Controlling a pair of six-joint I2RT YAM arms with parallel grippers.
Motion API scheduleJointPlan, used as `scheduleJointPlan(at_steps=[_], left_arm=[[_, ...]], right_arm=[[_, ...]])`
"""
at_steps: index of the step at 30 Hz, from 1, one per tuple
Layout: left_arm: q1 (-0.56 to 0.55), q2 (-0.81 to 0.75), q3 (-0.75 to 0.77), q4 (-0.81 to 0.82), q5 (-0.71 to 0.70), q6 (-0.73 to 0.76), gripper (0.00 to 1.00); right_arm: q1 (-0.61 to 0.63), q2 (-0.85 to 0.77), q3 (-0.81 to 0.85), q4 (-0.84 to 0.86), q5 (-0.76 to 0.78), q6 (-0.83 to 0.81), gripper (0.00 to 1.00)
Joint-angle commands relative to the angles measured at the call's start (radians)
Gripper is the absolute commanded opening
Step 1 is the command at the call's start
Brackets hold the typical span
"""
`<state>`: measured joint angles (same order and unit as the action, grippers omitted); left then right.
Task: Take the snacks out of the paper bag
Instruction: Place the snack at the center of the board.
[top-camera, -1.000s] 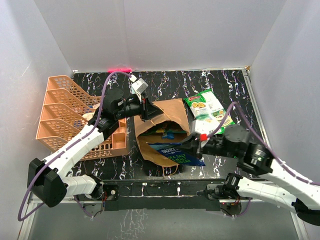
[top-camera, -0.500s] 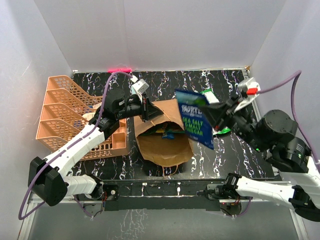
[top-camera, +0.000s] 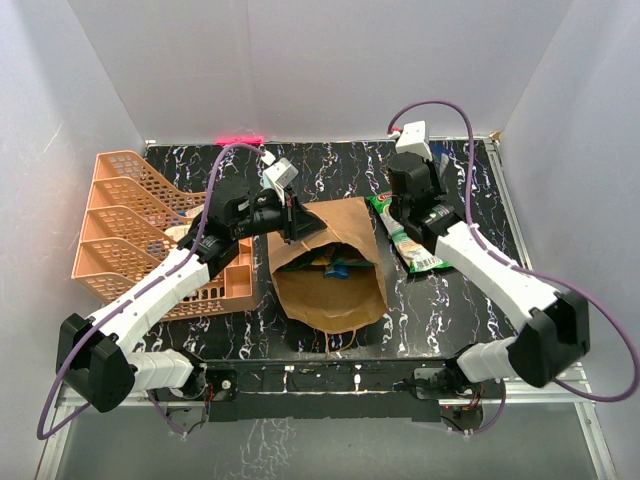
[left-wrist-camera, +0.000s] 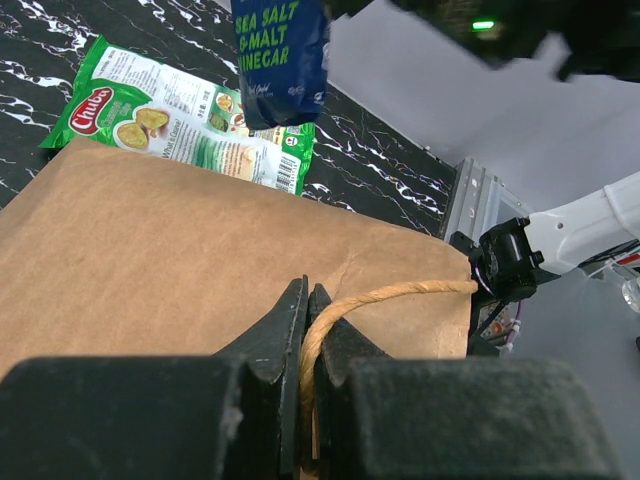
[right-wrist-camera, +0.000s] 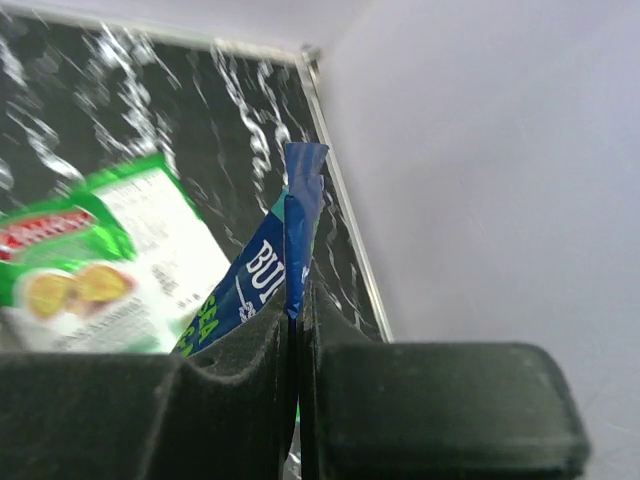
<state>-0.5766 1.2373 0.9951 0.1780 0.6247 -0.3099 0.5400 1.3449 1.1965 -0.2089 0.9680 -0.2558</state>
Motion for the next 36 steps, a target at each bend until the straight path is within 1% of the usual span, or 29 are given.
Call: scheduleJointPlan(at_steps=[1,4,8,14,19,23,29,30,32,34,36], left_arm=[[0.010,-0.031,0.025,0.007,-0.011,0.023,0.00],[0.011,-0.033,0.028,0.002,-0.016,0.027,0.00],[0.010,-0.035,0.028,0.007,-0.006,0.020,0.00],[0.012,-0.043,0.021,0.037,0.021,-0.011,0.00],[0.012,-0.050,0.022,0.037,0.023,-0.012,0.00],[0.012,-0.055,0.023,0.034,0.020,-0.009,0.00],[0.017,-0.058,0.025,0.034,0.021,-0.009,0.00],[0.017,-0.058,0.024,0.034,0.022,-0.009,0.00],[0.019,-0.058,0.023,0.034,0.019,-0.009,0.00],[0.020,-0.058,0.023,0.034,0.019,-0.009,0.00],[0.022,-0.055,0.023,0.037,0.023,-0.014,0.00]], right_arm=[[-0.133,0.046,-0.033,0.032,-0.055,0.029,0.07],[-0.180,0.074,-0.054,0.033,-0.063,-0.006,0.07],[-0.204,0.121,-0.099,0.052,-0.053,-0.137,0.07],[-0.199,0.222,-0.121,0.090,-0.116,-0.129,0.07],[-0.152,0.386,-0.065,0.108,-0.089,-0.141,0.07],[-0.099,0.513,-0.009,0.112,-0.097,-0.144,0.07],[-0.046,0.596,0.029,0.138,-0.119,-0.101,0.08],[-0.043,0.600,0.036,0.133,-0.118,-0.096,0.12],[-0.040,0.591,0.060,0.079,-0.093,-0.028,0.27],[-0.040,0.547,0.089,-0.029,-0.109,0.080,0.49],[-0.040,0.464,0.093,-0.140,-0.166,0.210,0.68]])
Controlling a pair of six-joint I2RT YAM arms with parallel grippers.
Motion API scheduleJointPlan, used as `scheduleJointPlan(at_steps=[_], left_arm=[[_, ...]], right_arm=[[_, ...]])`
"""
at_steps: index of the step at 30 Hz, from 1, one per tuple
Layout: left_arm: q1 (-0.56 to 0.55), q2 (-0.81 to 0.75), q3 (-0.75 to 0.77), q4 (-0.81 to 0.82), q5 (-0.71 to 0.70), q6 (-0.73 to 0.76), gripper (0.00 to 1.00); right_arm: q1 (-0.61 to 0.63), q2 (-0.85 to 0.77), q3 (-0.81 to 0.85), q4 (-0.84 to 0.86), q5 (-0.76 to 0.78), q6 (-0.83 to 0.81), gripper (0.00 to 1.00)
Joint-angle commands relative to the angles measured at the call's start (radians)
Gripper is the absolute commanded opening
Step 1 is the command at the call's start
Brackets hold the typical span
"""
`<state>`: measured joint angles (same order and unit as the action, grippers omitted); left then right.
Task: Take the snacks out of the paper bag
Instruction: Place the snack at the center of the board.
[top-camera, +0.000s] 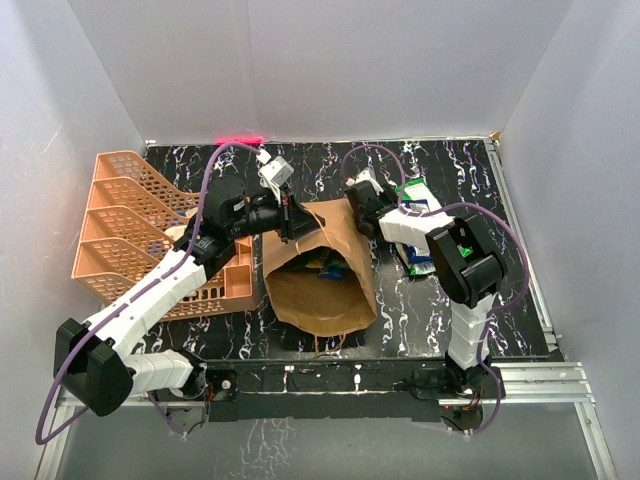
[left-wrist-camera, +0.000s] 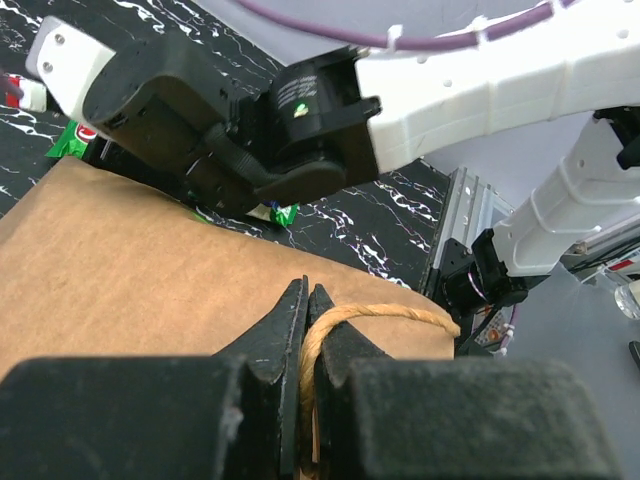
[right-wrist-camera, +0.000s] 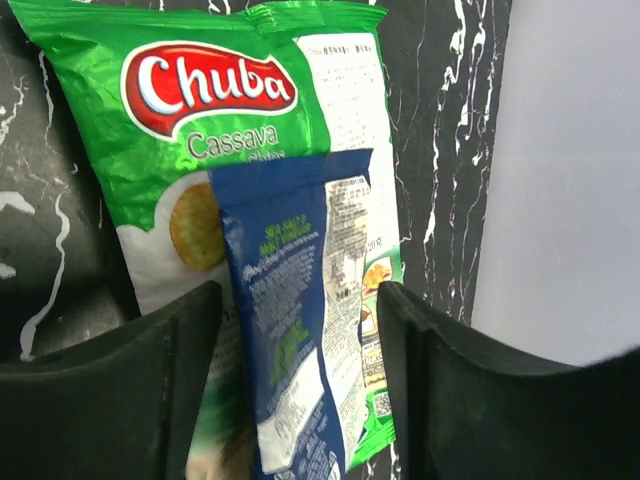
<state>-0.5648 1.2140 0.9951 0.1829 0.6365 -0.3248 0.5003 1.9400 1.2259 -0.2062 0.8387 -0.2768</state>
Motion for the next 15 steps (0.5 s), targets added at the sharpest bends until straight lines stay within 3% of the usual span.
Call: scheduleJointPlan(at_steps=[1,5,10,15], left_arm=[[0.012,-0.029,0.022,0.035,0.013,-0.002,0.00],[0.017,-0.022,0.020,0.050,0.029,-0.018,0.00],[0.022,-0.021,0.019,0.049,0.029,-0.017,0.00],[0.024,-0.013,0.020,0.044,0.024,-0.012,0.00]], right_arm=[[0.000,-0.176,0.053,-0.184,-0.082,0.281,0.76],[-0.005,-0.421,-0.027,-0.295,-0.258,0.425,0.98],[-0.005,-0.699,-0.224,-0.318,-0.414,0.520,0.98],[-0.005,-0.989,-0.322,-0.342,-0.701,0.558,0.98]])
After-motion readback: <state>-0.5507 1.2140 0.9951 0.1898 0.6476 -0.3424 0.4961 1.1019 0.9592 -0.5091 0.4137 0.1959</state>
